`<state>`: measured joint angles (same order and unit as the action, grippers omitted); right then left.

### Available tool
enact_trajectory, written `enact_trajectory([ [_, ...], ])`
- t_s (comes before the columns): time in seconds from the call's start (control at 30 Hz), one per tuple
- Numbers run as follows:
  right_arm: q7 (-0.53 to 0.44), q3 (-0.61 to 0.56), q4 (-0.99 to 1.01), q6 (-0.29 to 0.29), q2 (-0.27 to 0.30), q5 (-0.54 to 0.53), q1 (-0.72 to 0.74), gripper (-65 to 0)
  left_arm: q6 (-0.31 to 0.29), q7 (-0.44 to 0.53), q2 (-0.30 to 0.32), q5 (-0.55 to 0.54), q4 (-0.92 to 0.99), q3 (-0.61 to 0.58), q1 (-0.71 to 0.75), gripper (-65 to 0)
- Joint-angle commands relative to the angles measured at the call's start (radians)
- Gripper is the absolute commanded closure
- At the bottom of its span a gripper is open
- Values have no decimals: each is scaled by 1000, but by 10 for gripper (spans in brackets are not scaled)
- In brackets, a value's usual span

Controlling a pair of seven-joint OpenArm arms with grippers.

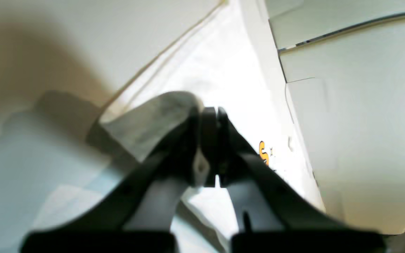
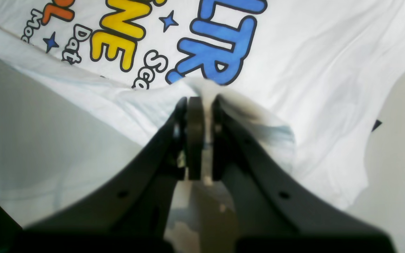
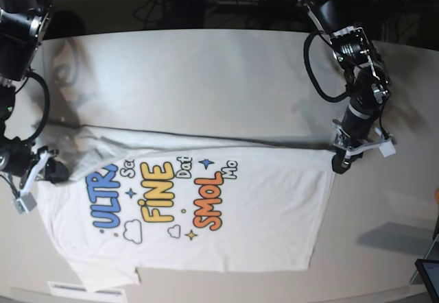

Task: Fold the T-shirt properly
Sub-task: 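Grasp the other shoulder corner with the right gripper and pull it taut, then release the shoulder with the right gripper and lift it away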

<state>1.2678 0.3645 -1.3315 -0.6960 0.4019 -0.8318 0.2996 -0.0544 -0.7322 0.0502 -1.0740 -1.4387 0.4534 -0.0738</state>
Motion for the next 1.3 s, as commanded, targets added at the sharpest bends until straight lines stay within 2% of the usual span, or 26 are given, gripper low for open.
enact_trajectory([
  [0.0,-29,-2,-1,-2,24,-16,40,-3,-12,16,7,-15,-4,2,-28,0],
  [0.27,-33,-35,20,-2,24,-14,85,-3,-12,16,6,-16,37,0,-85,0],
  [0.37,-33,-35,28,-2,16,26,102,-3,14,16,6,-16,74,0,-114,0],
  [0.47,-33,-35,51,-2,15,64,111,-3,15,20,7,-16,108,0,-139,0],
  [0.83,-33,-35,70,-2,15,67,111,-4,15,23,6,-15,217,0,-237,0],
  [1.03,-44,-35,74,-2,15,68,111,-12,15,23,6,-15,229,0,-238,0],
  [1.17,-121,-35,74,-2,15,68,108,-71,15,23,6,-15,229,2,-238,0],
  [1.27,-142,-35,76,-2,15,68,108,-81,15,23,6,-16,229,28,-240,0],
])
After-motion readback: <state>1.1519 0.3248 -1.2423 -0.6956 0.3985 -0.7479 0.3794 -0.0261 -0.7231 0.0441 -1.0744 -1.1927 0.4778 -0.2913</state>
